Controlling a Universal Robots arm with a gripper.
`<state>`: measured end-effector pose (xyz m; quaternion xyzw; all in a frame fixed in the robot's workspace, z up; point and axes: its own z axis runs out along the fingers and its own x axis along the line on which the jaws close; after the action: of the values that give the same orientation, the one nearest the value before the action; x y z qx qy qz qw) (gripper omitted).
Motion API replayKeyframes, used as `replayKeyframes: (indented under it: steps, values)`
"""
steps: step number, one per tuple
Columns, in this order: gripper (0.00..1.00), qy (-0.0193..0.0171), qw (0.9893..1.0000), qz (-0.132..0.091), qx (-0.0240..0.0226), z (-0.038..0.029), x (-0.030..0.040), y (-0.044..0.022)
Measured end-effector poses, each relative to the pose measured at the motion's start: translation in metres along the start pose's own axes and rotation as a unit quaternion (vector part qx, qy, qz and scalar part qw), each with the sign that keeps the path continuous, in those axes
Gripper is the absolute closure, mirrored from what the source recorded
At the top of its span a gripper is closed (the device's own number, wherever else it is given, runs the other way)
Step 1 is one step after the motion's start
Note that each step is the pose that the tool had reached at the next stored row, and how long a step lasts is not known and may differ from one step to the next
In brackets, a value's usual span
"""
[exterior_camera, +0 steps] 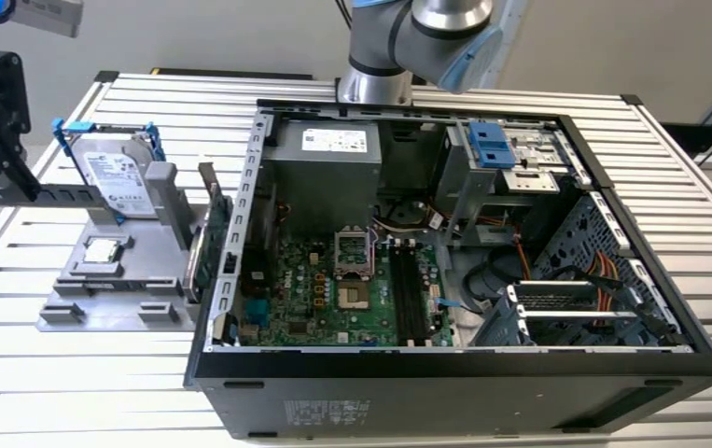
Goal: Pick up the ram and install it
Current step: 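Pick up the ram and move it above insertion slot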
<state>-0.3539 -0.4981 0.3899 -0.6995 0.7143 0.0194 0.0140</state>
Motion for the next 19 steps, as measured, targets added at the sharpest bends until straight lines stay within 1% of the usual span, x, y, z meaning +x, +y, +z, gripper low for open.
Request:
replayKeyframes:
  steps: [6, 12, 14, 19]
  values:
    - [1.00, -0.0001, 1.0000, 0.000, 0.0001, -0.0044, -0.0002, 0.0001]
    - [1.00, 0.0009, 1.0000, 0.000, 0.0000, -0.0047, -0.0003, -0.0004]
    - [1.00, 0.0010, 1.0000, 0.000, 0.0000, -0.0047, -0.0003, -0.0022]
    - [1.00, 0.0010, 1.0000, -0.001, 0.0000, -0.0048, -0.0004, -0.0098]
